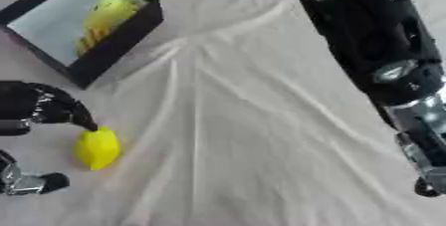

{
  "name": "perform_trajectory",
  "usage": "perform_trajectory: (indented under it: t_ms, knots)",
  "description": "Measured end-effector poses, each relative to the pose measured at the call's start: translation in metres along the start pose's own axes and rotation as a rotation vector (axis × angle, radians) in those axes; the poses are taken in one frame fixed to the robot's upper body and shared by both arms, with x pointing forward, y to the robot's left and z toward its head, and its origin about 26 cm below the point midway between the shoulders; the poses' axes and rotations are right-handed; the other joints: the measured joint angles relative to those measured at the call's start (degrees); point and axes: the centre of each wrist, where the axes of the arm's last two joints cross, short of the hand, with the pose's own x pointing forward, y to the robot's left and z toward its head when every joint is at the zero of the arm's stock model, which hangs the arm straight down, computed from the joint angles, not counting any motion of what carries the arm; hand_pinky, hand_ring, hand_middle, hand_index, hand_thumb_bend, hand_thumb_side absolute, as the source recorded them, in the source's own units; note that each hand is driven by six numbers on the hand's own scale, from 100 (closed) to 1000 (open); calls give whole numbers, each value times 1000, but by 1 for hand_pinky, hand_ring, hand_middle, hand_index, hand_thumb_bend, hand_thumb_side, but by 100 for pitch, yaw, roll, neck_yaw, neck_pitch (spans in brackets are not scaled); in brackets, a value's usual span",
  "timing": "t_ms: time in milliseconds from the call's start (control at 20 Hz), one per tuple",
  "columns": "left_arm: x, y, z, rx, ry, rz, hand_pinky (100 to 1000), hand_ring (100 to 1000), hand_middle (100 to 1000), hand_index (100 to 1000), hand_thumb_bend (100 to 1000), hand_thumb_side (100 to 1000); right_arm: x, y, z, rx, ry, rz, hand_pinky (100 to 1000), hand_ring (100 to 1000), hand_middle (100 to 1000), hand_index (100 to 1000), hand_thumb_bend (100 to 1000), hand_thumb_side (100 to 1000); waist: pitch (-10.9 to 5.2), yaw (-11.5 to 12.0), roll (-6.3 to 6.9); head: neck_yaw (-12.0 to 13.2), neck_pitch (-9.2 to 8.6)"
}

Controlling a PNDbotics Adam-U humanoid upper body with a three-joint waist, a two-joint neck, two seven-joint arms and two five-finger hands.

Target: Pick up objects on the table and place them in the box.

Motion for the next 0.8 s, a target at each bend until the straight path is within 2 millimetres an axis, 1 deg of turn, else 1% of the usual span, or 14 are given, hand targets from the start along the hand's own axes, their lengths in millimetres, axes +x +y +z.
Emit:
perform_trajectory:
  t_ms: [300, 450, 800]
  knots:
    - [3, -2, -6, -17, 27, -24, 880, 779, 770, 898, 408, 728, -2, 2, 0, 1, 6, -6, 878, 799, 733, 827, 119, 100, 0, -20, 0, 1, 17]
    - [0, -6, -10, -36, 37, -13, 876, 779, 769, 898, 397, 704, -2, 4, 0, 4, 7, -13, 878, 799, 733, 827, 113, 100, 2, -33, -1, 3, 18]
    - [-10, -18, -17, -68, 80, 5, 844, 776, 766, 897, 367, 602, -4, 6, 0, 7, 13, -16, 878, 796, 731, 826, 108, 100, 11, -60, -7, 3, 32]
